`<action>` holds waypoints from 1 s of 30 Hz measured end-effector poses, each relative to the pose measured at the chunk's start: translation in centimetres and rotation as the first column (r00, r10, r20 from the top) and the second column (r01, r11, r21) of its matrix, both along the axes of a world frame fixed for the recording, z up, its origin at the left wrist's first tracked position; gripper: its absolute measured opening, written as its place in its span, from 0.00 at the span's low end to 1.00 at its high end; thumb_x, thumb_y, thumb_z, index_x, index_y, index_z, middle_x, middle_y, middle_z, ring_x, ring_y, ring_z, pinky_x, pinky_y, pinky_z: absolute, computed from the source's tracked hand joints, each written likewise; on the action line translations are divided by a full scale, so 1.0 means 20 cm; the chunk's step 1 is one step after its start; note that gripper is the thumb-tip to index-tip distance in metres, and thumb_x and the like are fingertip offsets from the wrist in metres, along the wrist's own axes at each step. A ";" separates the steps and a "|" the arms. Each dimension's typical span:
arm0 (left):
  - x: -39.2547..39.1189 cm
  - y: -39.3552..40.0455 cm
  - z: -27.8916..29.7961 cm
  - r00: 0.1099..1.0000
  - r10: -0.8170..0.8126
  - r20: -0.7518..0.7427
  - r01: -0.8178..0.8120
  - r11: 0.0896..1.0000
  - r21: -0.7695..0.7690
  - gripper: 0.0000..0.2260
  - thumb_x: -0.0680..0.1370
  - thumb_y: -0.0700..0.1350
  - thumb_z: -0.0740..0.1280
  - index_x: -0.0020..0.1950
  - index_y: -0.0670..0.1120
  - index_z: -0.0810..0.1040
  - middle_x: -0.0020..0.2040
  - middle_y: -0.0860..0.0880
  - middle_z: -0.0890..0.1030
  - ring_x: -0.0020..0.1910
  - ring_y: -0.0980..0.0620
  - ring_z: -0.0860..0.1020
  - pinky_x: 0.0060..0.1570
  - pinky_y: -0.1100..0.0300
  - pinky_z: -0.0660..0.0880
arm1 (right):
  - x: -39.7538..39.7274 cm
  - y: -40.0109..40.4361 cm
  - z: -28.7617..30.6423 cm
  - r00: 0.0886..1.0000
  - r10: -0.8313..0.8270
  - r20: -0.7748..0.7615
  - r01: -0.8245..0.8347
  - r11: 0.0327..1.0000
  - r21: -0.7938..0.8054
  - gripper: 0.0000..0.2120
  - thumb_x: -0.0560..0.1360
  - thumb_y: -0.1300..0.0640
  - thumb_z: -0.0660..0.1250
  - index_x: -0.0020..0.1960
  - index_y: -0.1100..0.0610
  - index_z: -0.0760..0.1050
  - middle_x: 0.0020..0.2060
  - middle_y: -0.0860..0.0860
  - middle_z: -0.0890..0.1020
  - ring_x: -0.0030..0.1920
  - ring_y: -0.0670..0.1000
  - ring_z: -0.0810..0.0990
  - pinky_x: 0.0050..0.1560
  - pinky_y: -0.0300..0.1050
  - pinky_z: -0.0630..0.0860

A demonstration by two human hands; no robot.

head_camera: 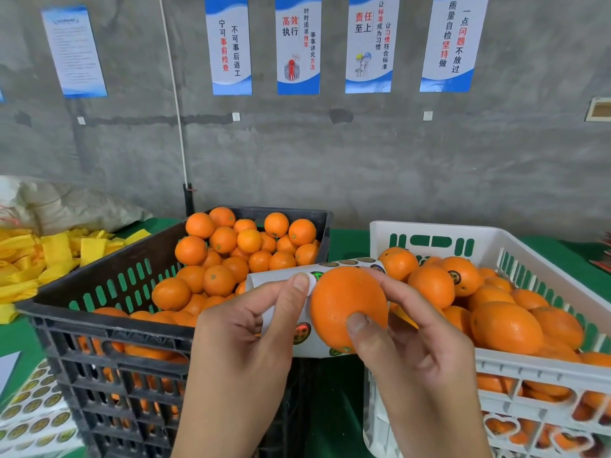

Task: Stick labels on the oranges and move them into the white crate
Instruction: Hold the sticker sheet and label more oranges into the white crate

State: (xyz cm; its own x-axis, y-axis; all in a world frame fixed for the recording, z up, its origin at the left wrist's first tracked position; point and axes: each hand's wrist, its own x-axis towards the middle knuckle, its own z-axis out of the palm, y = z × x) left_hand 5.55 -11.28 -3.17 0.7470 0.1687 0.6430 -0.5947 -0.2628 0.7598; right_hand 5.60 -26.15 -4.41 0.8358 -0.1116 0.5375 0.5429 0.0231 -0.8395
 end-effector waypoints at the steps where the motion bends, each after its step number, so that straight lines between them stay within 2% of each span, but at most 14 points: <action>1: 0.00 0.00 0.00 1.000 -0.009 0.004 0.009 1.000 -0.021 0.08 0.78 0.51 0.69 0.49 0.57 0.88 0.43 0.62 0.87 0.45 0.63 0.85 0.43 0.73 0.77 | 0.00 0.00 0.01 1.000 0.013 0.006 -0.013 1.000 0.012 0.27 0.58 0.36 0.71 0.57 0.38 0.82 0.47 0.38 0.86 0.48 0.42 0.86 0.42 0.31 0.79; 5: 0.01 0.02 0.01 0.999 -0.052 0.001 0.052 0.985 -0.162 0.07 0.71 0.51 0.73 0.44 0.55 0.90 0.44 0.58 0.88 0.47 0.62 0.85 0.45 0.75 0.77 | 0.00 0.00 0.03 0.995 0.091 -0.027 -0.087 0.989 0.123 0.30 0.55 0.40 0.72 0.57 0.44 0.82 0.43 0.34 0.86 0.45 0.36 0.85 0.38 0.26 0.77; 8: 0.00 0.03 0.02 0.997 -0.078 0.009 0.078 0.979 -0.188 0.07 0.71 0.50 0.73 0.45 0.57 0.89 0.44 0.56 0.88 0.48 0.59 0.86 0.48 0.72 0.78 | 0.00 0.01 0.04 0.988 0.139 -0.067 -0.125 0.975 0.182 0.30 0.53 0.41 0.73 0.55 0.44 0.83 0.45 0.37 0.87 0.45 0.37 0.85 0.36 0.28 0.78; 12: -0.01 0.04 0.03 0.992 -0.120 0.037 0.123 0.985 -0.123 0.08 0.73 0.48 0.73 0.49 0.59 0.89 0.48 0.57 0.88 0.53 0.60 0.85 0.51 0.71 0.79 | 0.00 0.00 0.03 0.988 0.132 -0.078 -0.111 0.967 0.230 0.27 0.53 0.41 0.74 0.53 0.43 0.86 0.47 0.40 0.87 0.48 0.41 0.86 0.38 0.31 0.80; 14: -0.01 0.05 0.02 0.987 -0.155 0.031 0.157 0.985 -0.070 0.07 0.78 0.51 0.73 0.55 0.59 0.88 0.53 0.56 0.88 0.58 0.58 0.84 0.56 0.66 0.79 | -0.01 0.01 0.04 0.988 0.134 -0.072 -0.112 0.963 0.245 0.26 0.56 0.41 0.76 0.54 0.41 0.86 0.47 0.41 0.88 0.48 0.42 0.87 0.40 0.33 0.81; 15: -0.01 0.05 0.01 0.982 -0.190 0.012 0.190 0.981 -0.031 0.08 0.81 0.55 0.71 0.59 0.59 0.87 0.56 0.56 0.87 0.61 0.57 0.83 0.59 0.64 0.79 | 0.00 0.01 0.05 0.990 0.127 -0.068 -0.106 0.962 0.252 0.25 0.58 0.42 0.79 0.55 0.44 0.86 0.46 0.41 0.88 0.48 0.42 0.87 0.41 0.33 0.81; 17: -0.01 0.04 -0.01 0.969 -0.245 -0.030 0.246 0.969 0.031 0.18 0.77 0.59 0.70 0.66 0.57 0.83 0.63 0.60 0.84 0.67 0.60 0.79 0.63 0.65 0.76 | 0.01 0.00 0.04 0.993 0.099 -0.062 -0.079 0.961 0.264 0.26 0.61 0.44 0.82 0.57 0.48 0.84 0.44 0.41 0.88 0.46 0.42 0.87 0.41 0.34 0.81; 20: 0.00 0.01 -0.02 0.983 -0.180 -0.021 0.181 0.967 0.179 0.28 0.73 0.62 0.75 0.72 0.59 0.77 0.65 0.67 0.80 0.67 0.66 0.76 0.63 0.70 0.74 | 0.02 -0.01 0.04 0.996 0.064 -0.064 -0.045 0.963 0.264 0.25 0.61 0.43 0.79 0.56 0.49 0.84 0.42 0.40 0.88 0.45 0.40 0.87 0.42 0.34 0.81; 22: 0.01 0.01 -0.02 0.989 -0.145 -0.004 0.140 0.952 0.271 0.32 0.72 0.62 0.77 0.74 0.59 0.74 0.65 0.66 0.80 0.68 0.65 0.76 0.65 0.63 0.75 | 0.02 -0.01 0.05 0.998 0.040 -0.048 -0.027 0.968 0.248 0.26 0.60 0.43 0.79 0.56 0.50 0.83 0.40 0.40 0.87 0.43 0.39 0.86 0.40 0.31 0.80; 25: 0.02 0.02 -0.03 0.993 -0.115 0.008 0.106 0.942 0.319 0.35 0.70 0.66 0.75 0.76 0.60 0.73 0.65 0.66 0.80 0.67 0.62 0.77 0.65 0.56 0.77 | 0.02 -0.02 0.03 1.000 0.015 -0.026 -0.009 0.977 0.214 0.27 0.59 0.43 0.77 0.56 0.50 0.82 0.35 0.42 0.86 0.38 0.39 0.86 0.33 0.31 0.78; 28: 0.03 0.01 -0.05 0.997 -0.073 0.033 0.060 0.951 0.303 0.34 0.69 0.66 0.76 0.74 0.62 0.74 0.65 0.69 0.79 0.66 0.66 0.77 0.63 0.62 0.78 | 0.05 -0.03 0.01 1.000 -0.025 -0.006 0.025 0.985 0.173 0.27 0.60 0.41 0.83 0.56 0.46 0.83 0.33 0.53 0.84 0.35 0.47 0.85 0.36 0.37 0.81; 30: 0.05 0.00 -0.08 0.999 -0.017 0.047 0.005 0.966 0.258 0.31 0.68 0.64 0.78 0.71 0.64 0.76 0.63 0.72 0.79 0.61 0.70 0.78 0.58 0.69 0.78 | 0.08 -0.08 -0.01 0.982 -0.188 0.036 0.183 0.977 0.111 0.28 0.62 0.40 0.82 0.59 0.44 0.82 0.35 0.53 0.82 0.32 0.47 0.80 0.37 0.36 0.79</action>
